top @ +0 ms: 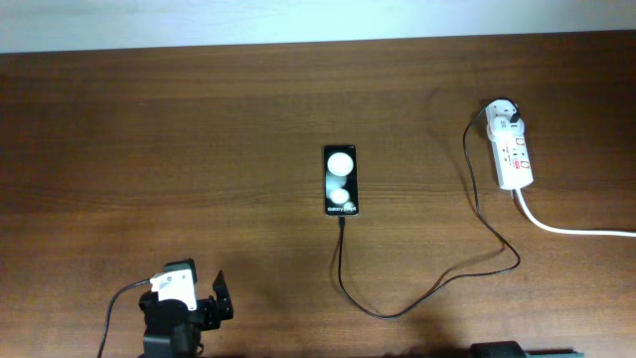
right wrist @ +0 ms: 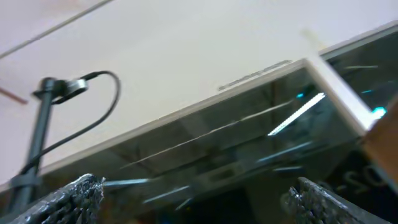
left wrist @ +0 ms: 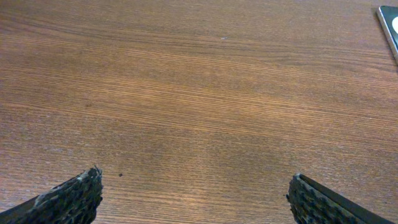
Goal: Plug charger to phone and switch on socket
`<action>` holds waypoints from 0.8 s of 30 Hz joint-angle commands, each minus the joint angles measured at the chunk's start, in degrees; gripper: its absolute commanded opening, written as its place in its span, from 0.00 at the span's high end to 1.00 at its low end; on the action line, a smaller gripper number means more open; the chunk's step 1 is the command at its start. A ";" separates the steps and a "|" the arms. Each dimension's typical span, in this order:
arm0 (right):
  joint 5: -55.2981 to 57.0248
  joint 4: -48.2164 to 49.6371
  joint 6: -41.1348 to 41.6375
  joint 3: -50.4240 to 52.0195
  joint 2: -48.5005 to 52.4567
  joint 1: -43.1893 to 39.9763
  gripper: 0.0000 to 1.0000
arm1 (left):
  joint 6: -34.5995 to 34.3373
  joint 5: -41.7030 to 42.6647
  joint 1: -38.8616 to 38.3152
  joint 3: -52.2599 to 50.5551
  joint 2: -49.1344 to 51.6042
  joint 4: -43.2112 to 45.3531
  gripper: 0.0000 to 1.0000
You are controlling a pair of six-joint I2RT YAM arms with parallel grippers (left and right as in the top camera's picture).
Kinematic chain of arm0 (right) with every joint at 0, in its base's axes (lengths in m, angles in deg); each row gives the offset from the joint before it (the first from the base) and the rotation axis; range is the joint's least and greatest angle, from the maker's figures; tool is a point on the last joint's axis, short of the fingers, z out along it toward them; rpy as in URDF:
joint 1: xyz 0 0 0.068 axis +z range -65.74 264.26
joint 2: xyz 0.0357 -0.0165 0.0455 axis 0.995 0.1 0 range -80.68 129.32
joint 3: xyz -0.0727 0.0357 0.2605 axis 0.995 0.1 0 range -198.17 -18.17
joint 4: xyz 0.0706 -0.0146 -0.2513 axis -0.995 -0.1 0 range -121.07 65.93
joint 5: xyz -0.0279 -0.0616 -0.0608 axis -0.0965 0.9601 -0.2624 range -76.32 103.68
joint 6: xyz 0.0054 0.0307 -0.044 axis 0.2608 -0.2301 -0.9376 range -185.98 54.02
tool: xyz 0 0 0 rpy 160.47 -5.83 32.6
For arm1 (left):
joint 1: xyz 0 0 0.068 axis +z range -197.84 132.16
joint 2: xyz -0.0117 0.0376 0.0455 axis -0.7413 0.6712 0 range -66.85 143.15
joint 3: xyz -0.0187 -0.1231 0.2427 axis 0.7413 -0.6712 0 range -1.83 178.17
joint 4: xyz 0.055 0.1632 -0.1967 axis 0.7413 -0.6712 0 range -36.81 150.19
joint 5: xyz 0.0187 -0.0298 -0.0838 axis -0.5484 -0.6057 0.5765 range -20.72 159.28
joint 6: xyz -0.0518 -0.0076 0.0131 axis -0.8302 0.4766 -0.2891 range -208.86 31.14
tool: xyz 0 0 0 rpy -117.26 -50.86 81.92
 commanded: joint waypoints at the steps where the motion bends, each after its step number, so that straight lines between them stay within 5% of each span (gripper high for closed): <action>1: 6.84 -0.50 -0.09 0.35 -0.28 -1.42 0.01 | 0.72 0.37 0.09 -0.24 -0.24 0.07 0.01; 10: 9.88 3.85 -0.22 7.43 -0.28 -1.66 0.01 | 0.74 0.37 0.09 -0.24 -0.24 0.07 0.01; 18: 5.46 19.96 -0.26 28.57 -0.28 -1.66 0.01 | 0.74 0.35 0.09 -0.24 -0.24 0.07 0.01; 24: 3.58 21.27 -0.20 41.68 -0.28 -1.66 0.01 | 0.72 0.35 0.09 -0.24 -0.24 0.07 0.01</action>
